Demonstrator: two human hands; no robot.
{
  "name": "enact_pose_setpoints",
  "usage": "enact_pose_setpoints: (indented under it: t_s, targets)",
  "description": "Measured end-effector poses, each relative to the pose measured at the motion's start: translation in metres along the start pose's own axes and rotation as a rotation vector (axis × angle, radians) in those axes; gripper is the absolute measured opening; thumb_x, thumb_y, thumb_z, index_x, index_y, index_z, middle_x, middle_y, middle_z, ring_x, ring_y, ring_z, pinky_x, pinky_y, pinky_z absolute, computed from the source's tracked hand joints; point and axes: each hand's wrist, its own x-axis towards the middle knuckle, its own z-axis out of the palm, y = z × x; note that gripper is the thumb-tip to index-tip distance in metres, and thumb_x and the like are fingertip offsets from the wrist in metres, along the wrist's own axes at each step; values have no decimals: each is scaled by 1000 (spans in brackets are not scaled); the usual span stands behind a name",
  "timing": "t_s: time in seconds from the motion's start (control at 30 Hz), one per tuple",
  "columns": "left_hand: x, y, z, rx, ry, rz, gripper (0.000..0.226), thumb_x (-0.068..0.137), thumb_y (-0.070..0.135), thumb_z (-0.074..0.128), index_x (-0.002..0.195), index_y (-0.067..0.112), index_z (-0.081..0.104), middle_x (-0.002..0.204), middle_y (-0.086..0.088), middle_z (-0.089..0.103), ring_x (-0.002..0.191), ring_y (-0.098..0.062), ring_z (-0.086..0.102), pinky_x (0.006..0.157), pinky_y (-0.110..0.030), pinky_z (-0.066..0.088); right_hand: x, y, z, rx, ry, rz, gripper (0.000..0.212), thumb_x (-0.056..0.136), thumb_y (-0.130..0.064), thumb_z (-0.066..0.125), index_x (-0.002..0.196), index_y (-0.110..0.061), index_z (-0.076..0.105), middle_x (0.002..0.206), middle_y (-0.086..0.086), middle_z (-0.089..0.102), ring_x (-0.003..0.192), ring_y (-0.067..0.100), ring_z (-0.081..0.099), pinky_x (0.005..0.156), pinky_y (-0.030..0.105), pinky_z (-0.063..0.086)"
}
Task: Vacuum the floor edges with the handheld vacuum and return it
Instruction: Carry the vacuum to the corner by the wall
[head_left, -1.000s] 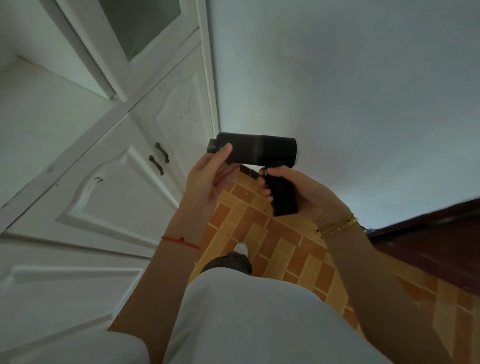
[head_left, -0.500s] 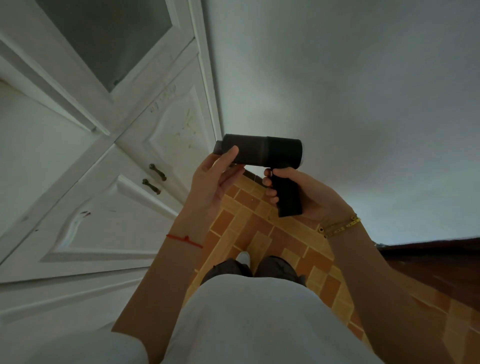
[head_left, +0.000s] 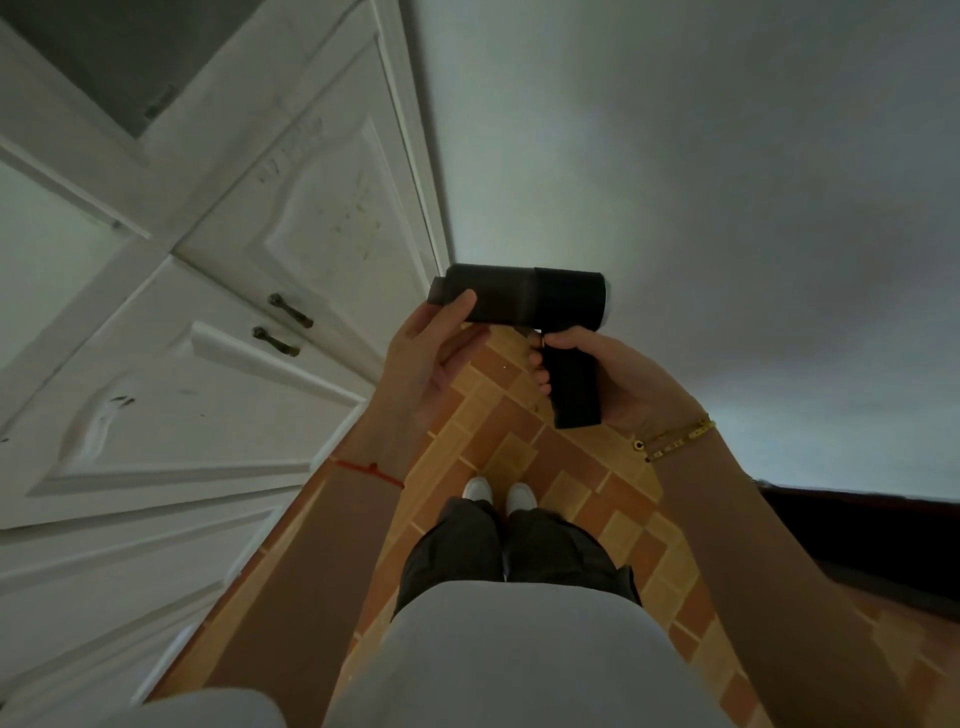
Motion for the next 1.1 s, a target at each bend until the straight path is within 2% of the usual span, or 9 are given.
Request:
enact_pose_setpoints:
  t_s: [0.17,0.27,0.33,0.5,0.63,0.83,0.93,1.1]
  targets:
    - [44,-20,-9,38,-13,0,28,73,27,84,99,18,77,114,-13,74,111,-25,70,104,-43,50,33,2,-39,18,-35,1,8,82,-18,70,87,-12,70,78,1,61,65,12,59,63,25,53]
    - [84,-46,-28,36,-28,-1,38,72,30,86,106,17,74,113,-12,74,109,-25,71,90,-35,57,65,13,-71,0,-36,-17,9,83,-19,69,88,-13,66,75,0,58,64,12,57,62,23,52]
    - [113,-69,-47,26,-51,-7,36,74,32,86,105,19,76,114,-14,74,109,-26,70,84,-34,58,90,26,-96,-21,-39,-24,8,85,-21,67,88,-14,63,73,-1,57,63,11,56,62,23,51]
    - [193,-139,-97,86,-67,13,29,75,36,85,101,25,79,112,-10,75,109,-23,71,85,-30,57,163,69,-173,-58,-26,-27,12,90,-26,62,87,-15,58,68,-3,52,60,11,55,62,23,51]
    - [258,-195,-136,130,-71,42,31,73,36,85,101,24,79,108,-8,76,104,-21,72,84,-27,57,225,104,-242,-72,-14,-42,13,87,-26,64,86,-14,56,65,-4,52,56,9,53,59,21,50]
    - [354,-280,-195,259,-89,106,49,86,33,74,129,14,62,119,-6,72,111,-20,69,92,-27,55,314,152,-344,-117,-61,-54,11,86,-25,65,80,-17,64,64,-5,56,55,8,55,57,21,50]
    - [392,-318,-222,321,-116,126,54,87,35,71,135,14,58,121,-3,72,113,-17,69,94,-24,54,349,176,-387,-155,-59,-69,11,87,-27,64,79,-19,64,64,-7,55,55,7,54,56,20,50]
    - [442,-369,-262,408,-143,171,32,91,35,69,120,24,66,114,1,75,110,-13,69,88,-21,54,394,212,-442,-218,-70,-106,11,88,-26,61,82,-17,58,64,-7,53,55,6,51,57,19,49]
